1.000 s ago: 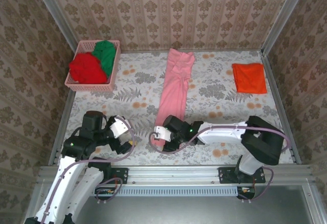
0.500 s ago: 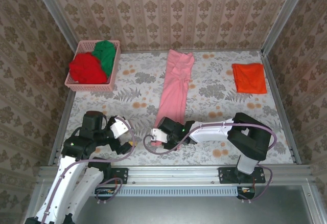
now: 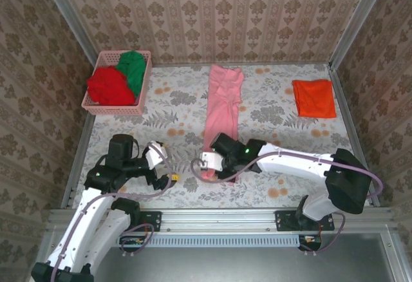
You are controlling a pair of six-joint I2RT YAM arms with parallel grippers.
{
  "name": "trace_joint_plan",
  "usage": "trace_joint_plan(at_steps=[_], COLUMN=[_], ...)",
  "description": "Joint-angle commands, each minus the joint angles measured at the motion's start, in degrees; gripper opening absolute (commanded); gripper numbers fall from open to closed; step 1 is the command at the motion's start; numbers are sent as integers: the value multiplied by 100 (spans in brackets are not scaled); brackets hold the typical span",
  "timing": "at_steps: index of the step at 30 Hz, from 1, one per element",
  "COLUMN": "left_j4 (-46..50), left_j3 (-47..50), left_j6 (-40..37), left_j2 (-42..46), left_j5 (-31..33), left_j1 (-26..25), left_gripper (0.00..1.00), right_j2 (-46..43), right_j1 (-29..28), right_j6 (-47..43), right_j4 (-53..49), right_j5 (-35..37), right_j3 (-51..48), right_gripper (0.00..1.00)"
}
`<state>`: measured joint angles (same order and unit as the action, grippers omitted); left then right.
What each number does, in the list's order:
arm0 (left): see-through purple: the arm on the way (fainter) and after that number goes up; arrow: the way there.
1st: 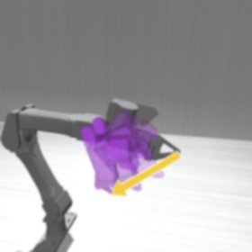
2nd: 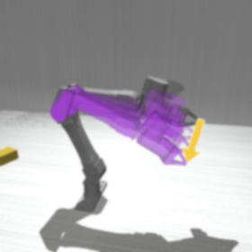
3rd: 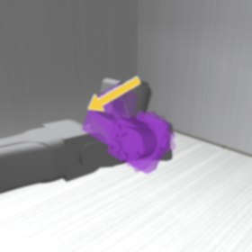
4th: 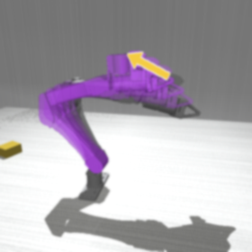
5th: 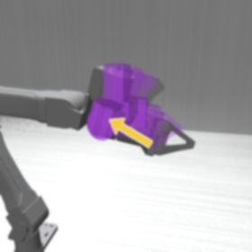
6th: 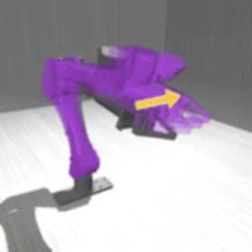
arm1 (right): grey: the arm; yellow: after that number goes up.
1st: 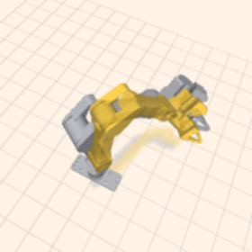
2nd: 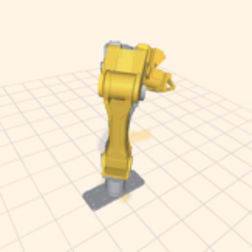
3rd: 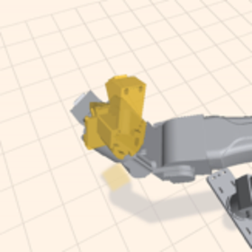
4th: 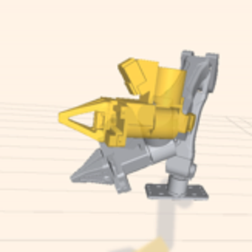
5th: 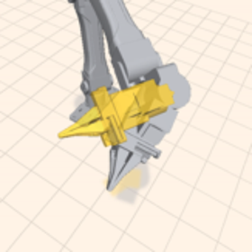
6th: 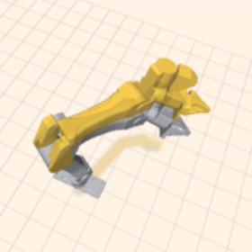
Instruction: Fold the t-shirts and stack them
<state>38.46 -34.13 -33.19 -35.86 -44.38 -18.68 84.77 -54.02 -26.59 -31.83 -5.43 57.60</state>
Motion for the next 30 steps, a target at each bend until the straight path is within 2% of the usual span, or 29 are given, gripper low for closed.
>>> trace_joint_plan(at_steps=[1,7,15,22,30], left_j4=[-813,-897,-813,-914,-935], left_j3=[90,-50,-27,27,11], left_j6=[51,-193,-355,-332,-314], left_j2=[-277,-660,-816,-825,-890], left_j5=[-615,-570,-507,-478,-431], left_j1=[-28,-26,-31,-31,-30], left_gripper=[100,100,100,100,100], right_j2=[10,955,2454,3611,4444], right_j1=[445,1366,2193,2594,2837], right_j6=[-640,-1490,-2246,-2417,-2396], right_j4=[-995,-1573,-1970,-2257,-2289], right_j5=[-477,-672,-862,-886,-995], right_j3=[662,1960,3634,4896,5778], right_gripper=[0,0,0,0,0])
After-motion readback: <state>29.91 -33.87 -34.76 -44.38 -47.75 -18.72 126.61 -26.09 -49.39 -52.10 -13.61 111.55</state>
